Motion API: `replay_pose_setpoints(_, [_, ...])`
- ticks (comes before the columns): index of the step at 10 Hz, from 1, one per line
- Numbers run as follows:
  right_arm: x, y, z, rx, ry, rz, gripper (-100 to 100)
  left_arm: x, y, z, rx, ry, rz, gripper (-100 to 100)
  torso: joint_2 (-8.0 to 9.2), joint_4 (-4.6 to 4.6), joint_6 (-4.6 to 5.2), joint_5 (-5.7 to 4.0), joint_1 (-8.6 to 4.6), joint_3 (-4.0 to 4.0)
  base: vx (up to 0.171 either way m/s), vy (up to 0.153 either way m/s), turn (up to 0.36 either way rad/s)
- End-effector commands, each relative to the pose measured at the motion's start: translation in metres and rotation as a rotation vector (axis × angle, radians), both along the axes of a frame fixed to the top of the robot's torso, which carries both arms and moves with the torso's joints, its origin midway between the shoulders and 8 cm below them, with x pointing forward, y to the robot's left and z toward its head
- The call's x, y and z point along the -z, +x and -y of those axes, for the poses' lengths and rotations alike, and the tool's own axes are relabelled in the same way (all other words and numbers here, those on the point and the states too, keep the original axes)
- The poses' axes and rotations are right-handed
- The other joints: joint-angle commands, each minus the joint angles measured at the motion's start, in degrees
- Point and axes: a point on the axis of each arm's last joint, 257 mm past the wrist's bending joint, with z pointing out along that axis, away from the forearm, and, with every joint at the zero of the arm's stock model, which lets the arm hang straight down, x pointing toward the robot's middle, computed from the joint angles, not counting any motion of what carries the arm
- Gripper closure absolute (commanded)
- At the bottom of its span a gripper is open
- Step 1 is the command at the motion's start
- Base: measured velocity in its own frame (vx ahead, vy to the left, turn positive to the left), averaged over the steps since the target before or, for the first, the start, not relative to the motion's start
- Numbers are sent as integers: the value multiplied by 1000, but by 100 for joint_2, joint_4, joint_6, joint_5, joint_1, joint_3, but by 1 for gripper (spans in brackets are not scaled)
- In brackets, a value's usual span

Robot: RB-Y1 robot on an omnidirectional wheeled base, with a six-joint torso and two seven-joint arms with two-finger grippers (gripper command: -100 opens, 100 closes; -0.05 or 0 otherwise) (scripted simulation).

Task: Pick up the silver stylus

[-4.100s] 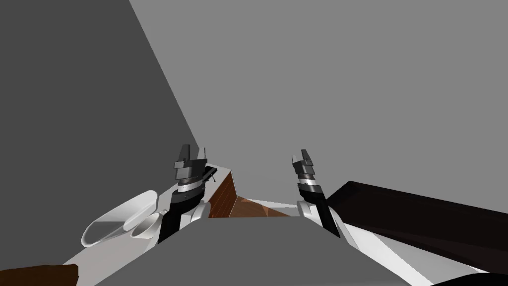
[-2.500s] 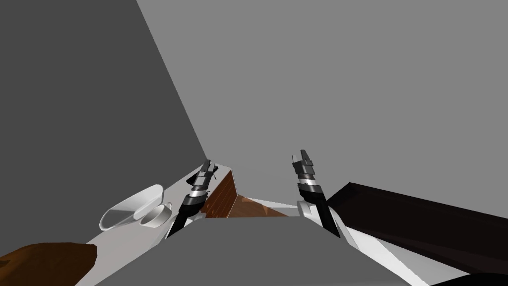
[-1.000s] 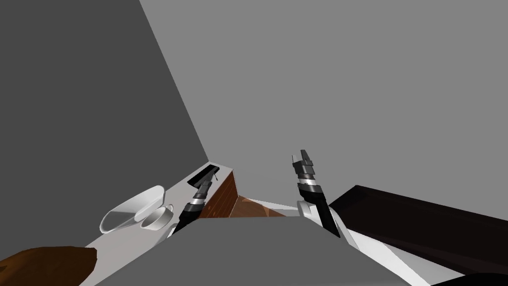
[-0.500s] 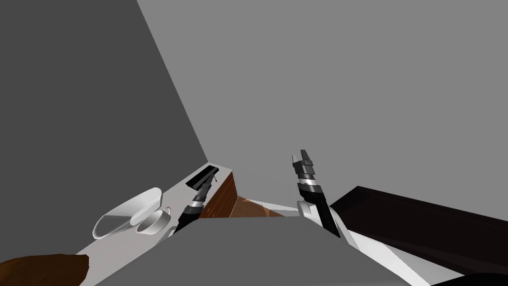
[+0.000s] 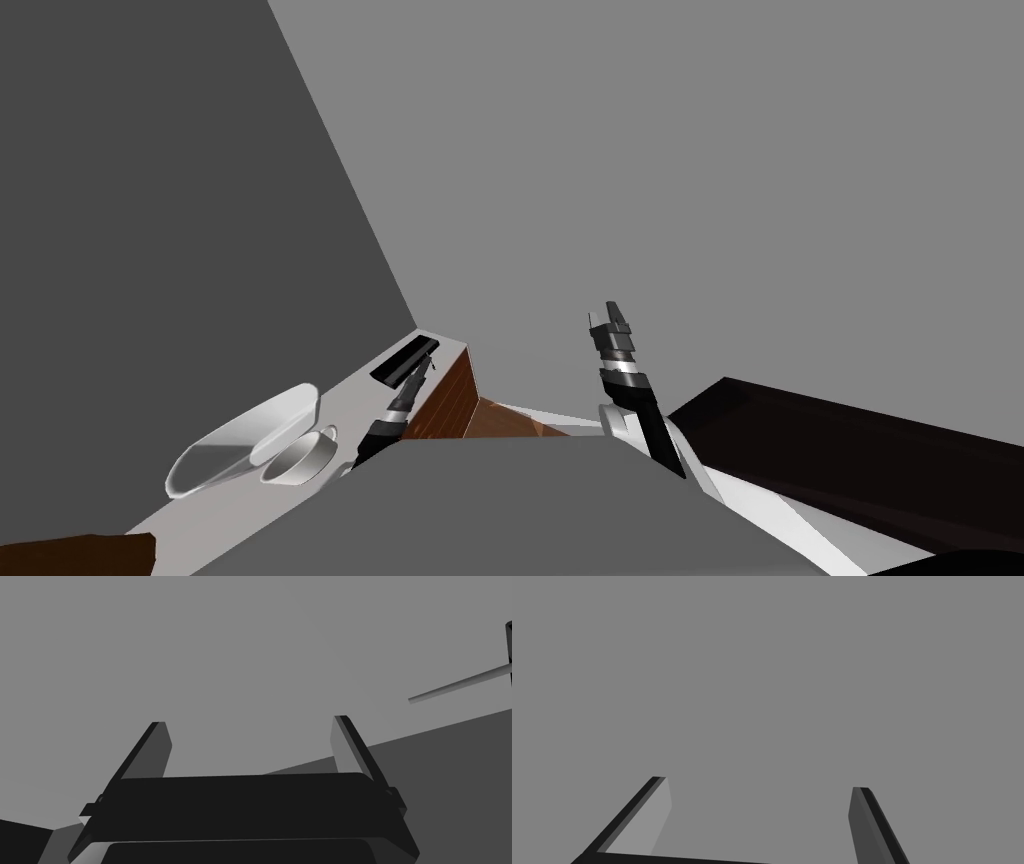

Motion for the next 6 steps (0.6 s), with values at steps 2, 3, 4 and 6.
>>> replay_pose_setpoints(2, [0,0,0,0,0,0,0,19,-4,-5,-9,14,-32,-100,-1,0,1,0,1,0,31,8,-18])
replay_pose_setpoints(3, [0,0,0,0,0,0,0,25,-4,-7,-10,27,-40,-100,1,0,0,0,0,0,31,9,-25])
replay_pose_setpoints(4, [0,0,0,0,0,0,0,32,-6,-9,-15,26,-54,-100,0,0,1,0,1,0,26,10,-16])
replay_pose_setpoints(6, [0,0,0,0,0,0,0,44,-8,-13,-21,37,-76,-100,-1,0,0,0,1,0,32,10,-18])
